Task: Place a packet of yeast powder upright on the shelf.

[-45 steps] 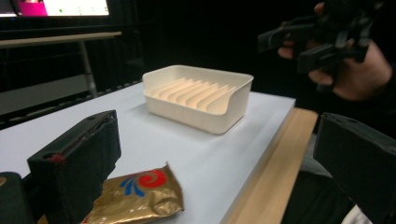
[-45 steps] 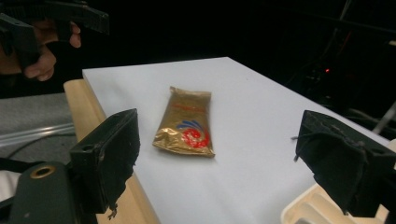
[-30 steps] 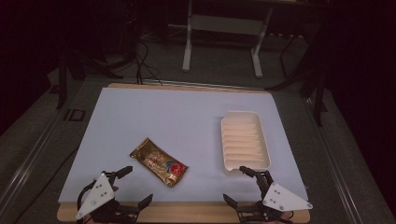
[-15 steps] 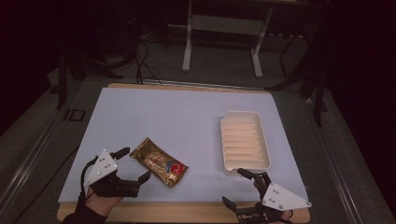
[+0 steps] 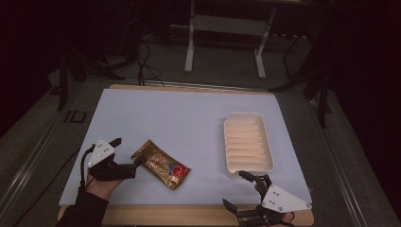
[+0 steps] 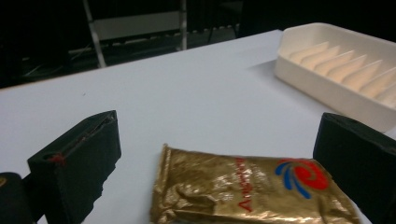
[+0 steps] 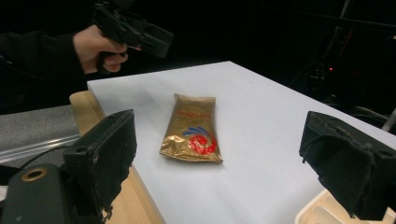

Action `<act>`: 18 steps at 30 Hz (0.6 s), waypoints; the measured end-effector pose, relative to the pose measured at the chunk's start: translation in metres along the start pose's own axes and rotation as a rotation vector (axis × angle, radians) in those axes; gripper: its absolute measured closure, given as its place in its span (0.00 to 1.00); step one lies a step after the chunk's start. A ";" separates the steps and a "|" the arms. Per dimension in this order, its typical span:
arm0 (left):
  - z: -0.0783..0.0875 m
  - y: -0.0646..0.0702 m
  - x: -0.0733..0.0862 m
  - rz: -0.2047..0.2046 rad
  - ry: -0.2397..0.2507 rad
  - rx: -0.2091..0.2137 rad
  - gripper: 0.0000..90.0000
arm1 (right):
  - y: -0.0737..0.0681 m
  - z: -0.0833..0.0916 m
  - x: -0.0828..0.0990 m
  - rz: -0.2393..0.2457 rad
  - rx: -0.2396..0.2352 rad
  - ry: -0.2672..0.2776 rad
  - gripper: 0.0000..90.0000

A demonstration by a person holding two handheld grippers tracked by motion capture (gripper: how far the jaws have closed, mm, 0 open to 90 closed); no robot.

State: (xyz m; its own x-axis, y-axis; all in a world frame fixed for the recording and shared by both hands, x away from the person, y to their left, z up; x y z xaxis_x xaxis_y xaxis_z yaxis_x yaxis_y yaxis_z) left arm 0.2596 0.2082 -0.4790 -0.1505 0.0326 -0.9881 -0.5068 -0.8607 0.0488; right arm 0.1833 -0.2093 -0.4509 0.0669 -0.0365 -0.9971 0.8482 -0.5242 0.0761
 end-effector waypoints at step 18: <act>-0.026 -0.033 0.037 0.111 -0.136 -0.027 0.06 | 0.000 0.000 0.001 -0.011 -0.004 -0.004 0.12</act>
State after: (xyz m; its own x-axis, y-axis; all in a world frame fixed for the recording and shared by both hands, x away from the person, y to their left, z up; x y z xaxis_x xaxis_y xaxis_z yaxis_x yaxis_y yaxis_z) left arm 0.2933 0.2243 -0.5206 -0.3181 0.0035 -0.9480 -0.4579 -0.8762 0.1504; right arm 0.1838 -0.2095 -0.4518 0.0552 -0.0338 -0.9979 0.8510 -0.5211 0.0647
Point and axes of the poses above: each handheld gripper's, and its own axes: z roughly backward along the jaws, x roughly out of its underside, y roughly to its right, the point moved 2 cm from there along -z, roughly forward along the jaws, and after that the axes turned 14 degrees about y, right-handed, at the moved point
